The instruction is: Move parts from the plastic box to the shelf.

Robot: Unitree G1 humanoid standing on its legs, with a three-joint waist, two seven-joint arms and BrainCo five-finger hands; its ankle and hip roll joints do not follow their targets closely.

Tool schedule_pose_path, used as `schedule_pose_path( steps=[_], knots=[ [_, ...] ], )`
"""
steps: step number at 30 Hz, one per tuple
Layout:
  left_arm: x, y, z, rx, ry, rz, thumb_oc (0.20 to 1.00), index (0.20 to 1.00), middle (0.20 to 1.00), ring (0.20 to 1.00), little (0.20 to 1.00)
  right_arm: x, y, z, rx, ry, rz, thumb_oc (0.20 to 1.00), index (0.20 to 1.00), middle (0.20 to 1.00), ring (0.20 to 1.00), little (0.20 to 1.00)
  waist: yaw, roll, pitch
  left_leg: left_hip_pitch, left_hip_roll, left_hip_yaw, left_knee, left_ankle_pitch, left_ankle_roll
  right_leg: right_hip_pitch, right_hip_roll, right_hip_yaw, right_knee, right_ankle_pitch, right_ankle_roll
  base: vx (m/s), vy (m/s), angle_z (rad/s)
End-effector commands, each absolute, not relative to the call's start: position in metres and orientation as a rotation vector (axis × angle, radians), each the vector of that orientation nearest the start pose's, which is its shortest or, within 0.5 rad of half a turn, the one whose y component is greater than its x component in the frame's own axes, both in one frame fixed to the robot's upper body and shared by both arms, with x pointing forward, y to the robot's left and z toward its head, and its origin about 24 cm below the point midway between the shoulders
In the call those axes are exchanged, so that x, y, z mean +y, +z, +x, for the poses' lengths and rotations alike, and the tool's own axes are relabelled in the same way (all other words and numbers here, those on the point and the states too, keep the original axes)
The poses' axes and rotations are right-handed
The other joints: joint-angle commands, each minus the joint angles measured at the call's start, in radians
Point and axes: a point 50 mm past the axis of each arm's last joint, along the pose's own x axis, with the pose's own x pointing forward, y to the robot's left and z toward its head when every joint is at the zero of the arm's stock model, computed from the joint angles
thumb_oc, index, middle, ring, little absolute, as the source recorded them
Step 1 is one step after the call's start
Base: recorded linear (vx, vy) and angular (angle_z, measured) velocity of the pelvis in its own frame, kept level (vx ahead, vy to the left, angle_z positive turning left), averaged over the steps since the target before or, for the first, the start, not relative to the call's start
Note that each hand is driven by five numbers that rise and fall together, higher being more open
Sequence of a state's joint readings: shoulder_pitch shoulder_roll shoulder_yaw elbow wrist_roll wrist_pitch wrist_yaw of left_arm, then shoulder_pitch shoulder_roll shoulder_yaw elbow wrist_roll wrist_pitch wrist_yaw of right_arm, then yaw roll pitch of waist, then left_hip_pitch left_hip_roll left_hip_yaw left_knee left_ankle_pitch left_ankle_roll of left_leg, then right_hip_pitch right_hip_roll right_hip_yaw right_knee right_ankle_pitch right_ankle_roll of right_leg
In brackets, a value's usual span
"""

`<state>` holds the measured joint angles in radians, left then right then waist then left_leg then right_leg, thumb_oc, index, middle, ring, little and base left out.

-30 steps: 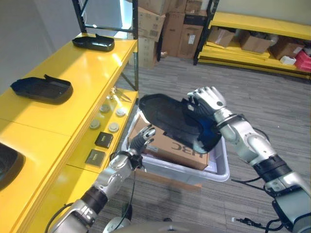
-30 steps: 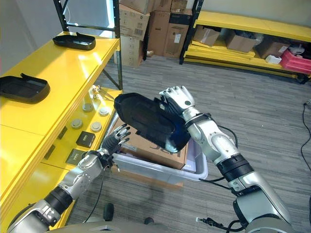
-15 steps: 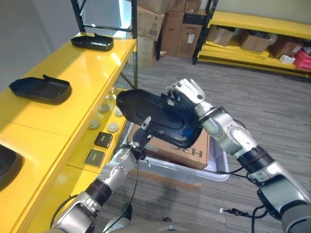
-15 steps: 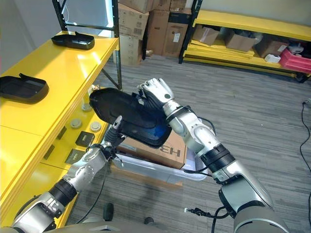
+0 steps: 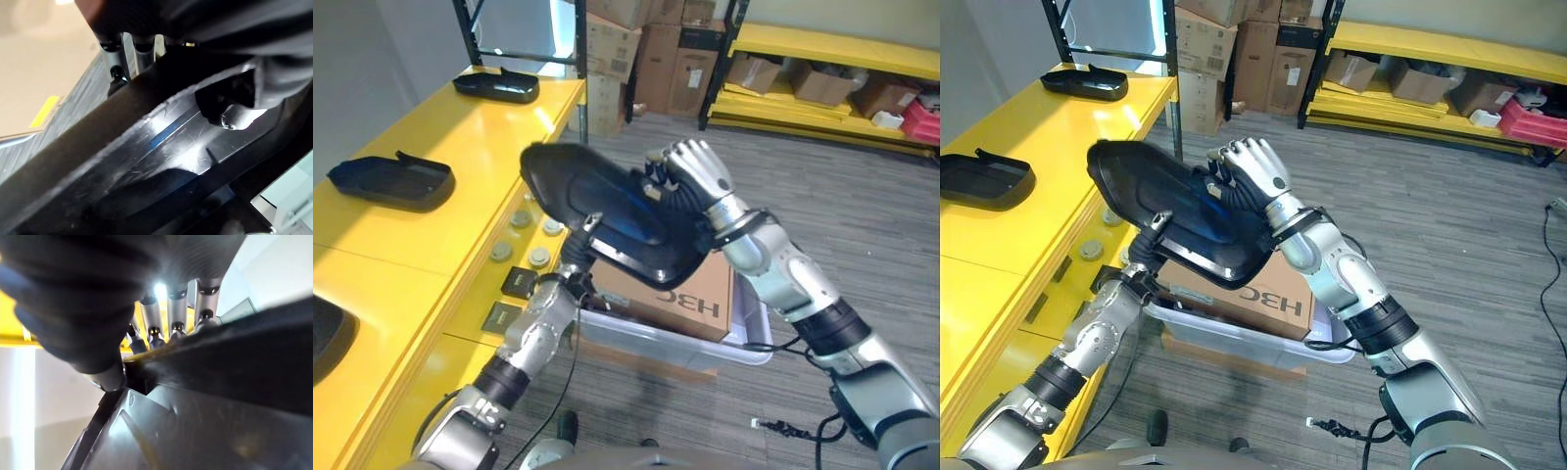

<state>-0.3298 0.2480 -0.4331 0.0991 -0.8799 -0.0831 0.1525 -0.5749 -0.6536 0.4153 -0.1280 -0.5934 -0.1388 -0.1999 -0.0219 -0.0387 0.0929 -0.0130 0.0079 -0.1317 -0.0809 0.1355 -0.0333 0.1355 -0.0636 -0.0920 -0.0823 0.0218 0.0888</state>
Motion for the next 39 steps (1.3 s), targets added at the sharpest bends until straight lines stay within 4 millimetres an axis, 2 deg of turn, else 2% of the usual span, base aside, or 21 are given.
schedule_pose_path(
  steps=[1,2,3,4,5,7,10,12,14,15,17,18,19,23,24,27,35,36,37,38,39],
  knots=[
    [0.076,0.177,0.303,-0.473,-0.373,-0.447,0.2,0.2,0.2,0.2,0.2,-0.091,0.196,0.259,-1.038,0.405,-1.013,0.2,0.2,0.2,0.2,0.2,0.017,-0.027,-0.064,0.026,0.06,-0.006,0.005,-0.1,-0.028,-0.031,-0.04,0.012,0.016,-0.053,0.026,0.0,0.0,0.0],
    [0.084,0.188,0.296,-0.574,-0.351,-0.309,0.2,0.2,0.2,0.2,0.2,-0.098,0.199,0.252,-1.018,0.45,-0.91,0.2,0.2,0.2,0.2,0.2,0.016,-0.028,-0.065,0.028,0.06,-0.005,0.006,-0.101,-0.028,-0.03,-0.042,0.011,0.017,-0.053,0.027,0.0,0.0,0.0],
    [0.089,0.193,0.292,-0.637,-0.324,-0.206,0.2,0.2,0.2,0.2,0.2,-0.108,0.198,0.25,-0.985,0.438,-0.845,0.815,0.815,0.815,0.815,0.815,0.015,-0.028,-0.067,0.029,0.06,-0.004,0.006,-0.102,-0.027,-0.028,-0.043,0.011,0.017,-0.053,0.027,0.0,0.0,0.0],
    [0.094,0.197,0.29,-0.677,-0.302,-0.136,0.2,0.2,0.2,0.2,0.2,-0.113,0.196,0.247,-0.956,0.439,-0.785,1.0,1.0,1.0,1.0,1.0,0.012,-0.028,-0.067,0.03,0.06,-0.003,0.006,-0.102,-0.027,-0.029,-0.043,0.011,0.017,-0.053,0.026,0.0,0.0,0.0],
    [0.094,0.196,0.289,-0.676,-0.302,-0.135,0.2,0.2,0.2,0.2,0.2,-0.114,0.196,0.247,-0.954,0.439,-0.784,1.0,1.0,1.0,1.0,1.0,0.013,-0.028,-0.068,0.03,0.06,-0.003,0.006,-0.102,-0.027,-0.029,-0.043,0.011,0.018,-0.054,0.026,0.0,0.0,0.0],
    [0.116,0.199,0.283,-0.799,-0.153,0.217,0.2,0.2,0.2,0.2,0.2,-0.136,0.182,0.24,-0.86,0.372,-0.657,1.0,1.0,1.0,1.0,1.0,0.006,-0.025,-0.069,0.033,0.063,0.004,0.006,-0.105,-0.028,-0.028,-0.043,0.012,0.017,-0.055,0.027,0.0,0.0,0.0],
    [0.131,0.194,0.282,-0.808,-0.074,0.34,0.2,0.2,0.2,0.2,0.2,-0.151,0.169,0.238,-0.781,0.315,-0.622,1.0,1.0,1.0,1.0,1.0,0.003,-0.024,-0.068,0.036,0.063,0.009,0.006,-0.107,-0.028,-0.029,-0.043,0.015,0.02,-0.056,0.028,0.0,0.002,-0.01],
    [0.157,0.19,0.273,-0.816,-0.006,0.504,0.2,0.2,0.2,0.2,0.2,-0.177,0.144,0.228,-0.639,0.247,-0.66,1.0,1.0,1.0,1.0,1.0,-0.007,-0.023,-0.063,0.037,0.066,0.016,0.007,-0.109,-0.029,-0.035,-0.042,0.023,0.026,-0.058,0.028,0.0,0.004,-0.14],
    [0.175,0.186,0.266,-0.815,0.062,0.651,0.2,0.2,0.2,0.2,0.2,-0.206,0.097,0.216,-0.38,0.162,-0.602,1.0,1.0,1.0,1.0,1.0,-0.019,-0.022,-0.063,0.042,0.068,0.021,0.007,-0.111,-0.03,-0.034,-0.042,0.026,0.032,-0.06,0.029,0.01,0.001,-0.18],
    [0.175,0.186,0.266,-0.814,0.061,0.652,0.2,0.2,0.2,0.2,0.2,-0.206,0.097,0.216,-0.379,0.163,-0.601,1.0,1.0,1.0,1.0,1.0,-0.019,-0.022,-0.064,0.043,0.068,0.021,0.007,-0.112,-0.03,-0.034,-0.042,0.026,0.032,-0.061,0.029,0.0,0.0,0.0],
    [0.181,0.185,0.261,-0.813,0.079,0.669,0.2,0.2,0.2,0.2,0.2,-0.22,0.057,0.205,-0.179,0.114,-0.517,1.0,1.0,1.0,1.0,1.0,-0.028,-0.022,-0.065,0.047,0.068,0.024,0.007,-0.114,-0.029,-0.032,-0.043,0.028,0.035,-0.062,0.029,0.0,0.0,0.0],
    [0.184,0.181,0.257,-0.803,0.084,0.674,0.2,0.2,0.2,0.2,0.2,-0.23,0.014,0.193,0.018,0.041,-0.384,1.0,1.0,1.0,1.0,1.0,-0.03,-0.02,-0.062,0.047,0.068,0.026,0.008,-0.114,-0.029,-0.034,-0.044,0.027,0.038,-0.062,0.03,0.0,0.0,0.0],
    [0.185,0.181,0.256,-0.802,0.084,0.676,0.2,0.2,0.2,0.2,0.2,-0.23,0.014,0.193,0.017,0.042,-0.382,1.0,1.0,1.0,1.0,1.0,-0.031,-0.021,-0.062,0.047,0.068,0.027,0.008,-0.114,-0.028,-0.034,-0.044,0.027,0.038,-0.063,0.03,0.0,0.0,0.0],
    [0.189,0.173,0.243,-0.773,0.041,0.621,0.2,0.2,0.2,0.2,0.2,-0.221,-0.095,0.148,0.552,0.035,-0.299,1.0,1.0,1.0,1.0,1.0,-0.008,-0.016,-0.043,0.045,0.065,0.026,0.013,-0.117,-0.021,-0.045,-0.048,0.034,0.047,-0.064,0.03,-0.04,-0.009,-0.04],
    [0.19,0.173,0.243,-0.773,0.042,0.622,0.2,0.2,0.2,0.2,0.2,-0.221,-0.096,0.149,0.551,0.036,-0.299,1.0,1.0,1.0,1.0,1.0,-0.009,-0.017,-0.043,0.045,0.065,0.026,0.013,-0.117,-0.021,-0.045,-0.048,0.034,0.048,-0.064,0.03,-0.04,-0.018,-0.03],
    [0.191,0.171,0.238,-0.753,-0.002,0.479,0.2,0.2,0.2,0.2,0.2,-0.213,-0.134,0.122,0.802,0.071,-0.324,1.0,1.0,1.0,1.0,1.0,0.022,-0.007,-0.023,0.028,0.062,-0.002,0.028,-0.111,-0.019,-0.059,-0.042,0.039,0.073,-0.077,0.021,-0.04,-0.042,0.03],
    [0.202,0.168,0.228,-0.721,-0.004,0.429,0.2,0.2,0.2,0.2,0.2,-0.208,-0.154,0.1,0.98,-0.007,-0.215,1.0,1.0,1.0,1.0,1.0,0.065,0.014,0.031,-0.049,0.062,-0.117,0.054,-0.063,-0.053,-0.082,-0.005,-0.031,0.116,-0.113,-0.023,-0.07,-0.125,0.41],
    [0.208,0.176,0.22,-0.749,0.002,0.43,0.2,0.2,0.2,0.2,0.2,-0.214,-0.159,0.096,1.057,0.059,-0.321,1.0,1.0,1.0,1.0,1.0,0.135,0.039,0.072,-0.114,0.04,-0.201,0.057,0.004,-0.099,-0.087,0.005,-0.118,0.094,-0.112,-0.038,-0.14,-0.147,0.83],
    [0.208,0.176,0.22,-0.75,0.003,0.429,0.2,0.2,0.2,0.2,0.2,-0.214,-0.159,0.097,1.055,0.059,-0.322,1.0,1.0,1.0,1.0,1.0,0.13,0.04,0.071,-0.119,0.039,-0.206,0.056,0.01,-0.099,-0.089,0.005,-0.122,0.091,-0.107,-0.037,-0.26,-0.214,1.12],
    [0.209,0.184,0.218,-0.786,0.014,0.416,0.2,0.2,0.2,0.2,0.2,-0.219,-0.159,0.101,1.082,0.117,-0.412,1.0,1.0,1.0,1.0,1.0,0.176,0.053,0.097,-0.165,0.018,-0.249,0.067,0.04,-0.124,-0.089,-0.006,-0.181,0.076,-0.106,-0.04,-0.15,-0.049,1.19],
    [0.209,0.184,0.218,-0.788,0.015,0.415,0.2,0.2,0.2,0.2,0.2,-0.219,-0.159,0.102,1.08,0.117,-0.413,1.0,1.0,1.0,1.0,1.0,0.168,0.055,0.095,-0.175,0.014,-0.257,0.07,0.046,-0.123,-0.093,-0.007,-0.19,0.073,-0.101,-0.038,-0.19,-0.091,1.47]
  ],
)
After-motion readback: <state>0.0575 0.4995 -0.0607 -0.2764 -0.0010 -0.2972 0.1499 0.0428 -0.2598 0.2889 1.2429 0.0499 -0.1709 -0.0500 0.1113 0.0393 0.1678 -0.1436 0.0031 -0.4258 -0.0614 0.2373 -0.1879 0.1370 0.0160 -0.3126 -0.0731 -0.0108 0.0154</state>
